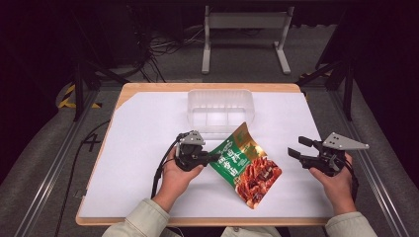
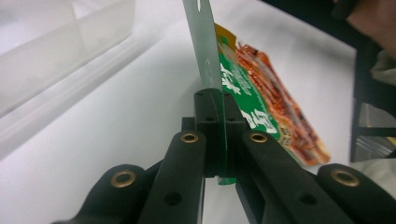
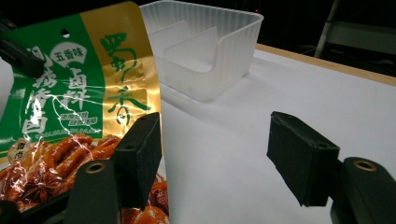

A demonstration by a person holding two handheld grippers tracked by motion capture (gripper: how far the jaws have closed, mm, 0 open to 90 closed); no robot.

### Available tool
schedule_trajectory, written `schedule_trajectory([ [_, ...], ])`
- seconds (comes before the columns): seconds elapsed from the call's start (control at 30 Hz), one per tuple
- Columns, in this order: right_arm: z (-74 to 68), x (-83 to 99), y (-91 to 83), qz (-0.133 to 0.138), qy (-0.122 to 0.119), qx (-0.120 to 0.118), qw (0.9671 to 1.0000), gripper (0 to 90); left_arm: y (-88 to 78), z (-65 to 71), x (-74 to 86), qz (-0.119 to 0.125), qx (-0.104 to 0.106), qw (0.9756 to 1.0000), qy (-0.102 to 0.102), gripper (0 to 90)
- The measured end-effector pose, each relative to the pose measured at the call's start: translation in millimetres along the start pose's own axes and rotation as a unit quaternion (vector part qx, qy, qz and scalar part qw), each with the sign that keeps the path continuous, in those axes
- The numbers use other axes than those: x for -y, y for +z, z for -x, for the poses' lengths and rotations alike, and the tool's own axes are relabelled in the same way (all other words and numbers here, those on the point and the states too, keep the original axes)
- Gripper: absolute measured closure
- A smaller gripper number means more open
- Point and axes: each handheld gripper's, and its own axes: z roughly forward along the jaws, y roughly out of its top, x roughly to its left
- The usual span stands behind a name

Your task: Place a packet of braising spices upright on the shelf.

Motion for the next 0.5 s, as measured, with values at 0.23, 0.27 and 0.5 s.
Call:
schedule_trajectory([
  [0.23, 0.8, 1.0, -1.9, 0.000, 0.003, 0.001, 1.0000, 35.1, -15.5, 13.6, -20.3, 0.026, 0.021, 0.9993, 0.019, 90.0],
  [0.27, 1.0, 1.5, -1.4, -0.003, 0.004, 0.001, 1.0000, 35.1, -17.6, 14.9, -22.7, 0.027, 0.021, 0.9992, 0.022, 90.0],
  [0.5, 2.4, 2.7, -0.4, -0.008, 0.009, -0.007, 0.9999, 36.1, -38.2, 27.1, -43.7, 0.052, 0.009, 0.9974, 0.049, 90.0],
])
